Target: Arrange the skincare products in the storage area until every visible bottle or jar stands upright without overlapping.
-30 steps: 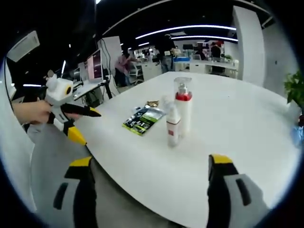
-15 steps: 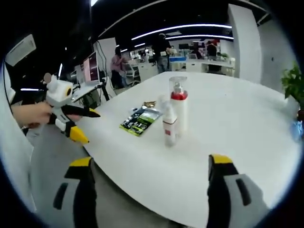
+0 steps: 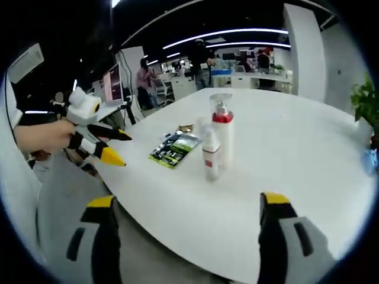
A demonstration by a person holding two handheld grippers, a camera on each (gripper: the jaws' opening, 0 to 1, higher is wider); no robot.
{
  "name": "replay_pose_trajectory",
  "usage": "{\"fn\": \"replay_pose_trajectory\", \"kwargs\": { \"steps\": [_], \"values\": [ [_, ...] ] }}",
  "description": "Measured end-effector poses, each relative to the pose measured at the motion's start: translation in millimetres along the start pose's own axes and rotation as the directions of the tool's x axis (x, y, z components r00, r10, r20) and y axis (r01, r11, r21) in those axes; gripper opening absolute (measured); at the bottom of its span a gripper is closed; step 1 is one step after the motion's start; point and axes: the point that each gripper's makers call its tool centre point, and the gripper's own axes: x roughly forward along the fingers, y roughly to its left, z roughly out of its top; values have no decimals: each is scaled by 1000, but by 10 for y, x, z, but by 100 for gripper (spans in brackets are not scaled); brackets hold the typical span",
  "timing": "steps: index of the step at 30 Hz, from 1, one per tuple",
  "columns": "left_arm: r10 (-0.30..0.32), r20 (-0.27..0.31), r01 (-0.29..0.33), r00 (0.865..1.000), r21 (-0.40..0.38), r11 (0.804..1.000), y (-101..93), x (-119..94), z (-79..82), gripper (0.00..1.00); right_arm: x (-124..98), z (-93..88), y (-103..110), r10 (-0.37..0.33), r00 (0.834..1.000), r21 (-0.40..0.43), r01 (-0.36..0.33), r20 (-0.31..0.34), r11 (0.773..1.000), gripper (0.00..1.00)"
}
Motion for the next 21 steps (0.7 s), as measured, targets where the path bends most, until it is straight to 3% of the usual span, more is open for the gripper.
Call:
{"fn": "replay_pose_trajectory", "kwargs": {
  "steps": [21],
  "values": [
    [13,-24,-15,1000,-69,998,296,499,477,95,2,-18,-66,-26,1000,35,26,1,999,99]
  ]
}}
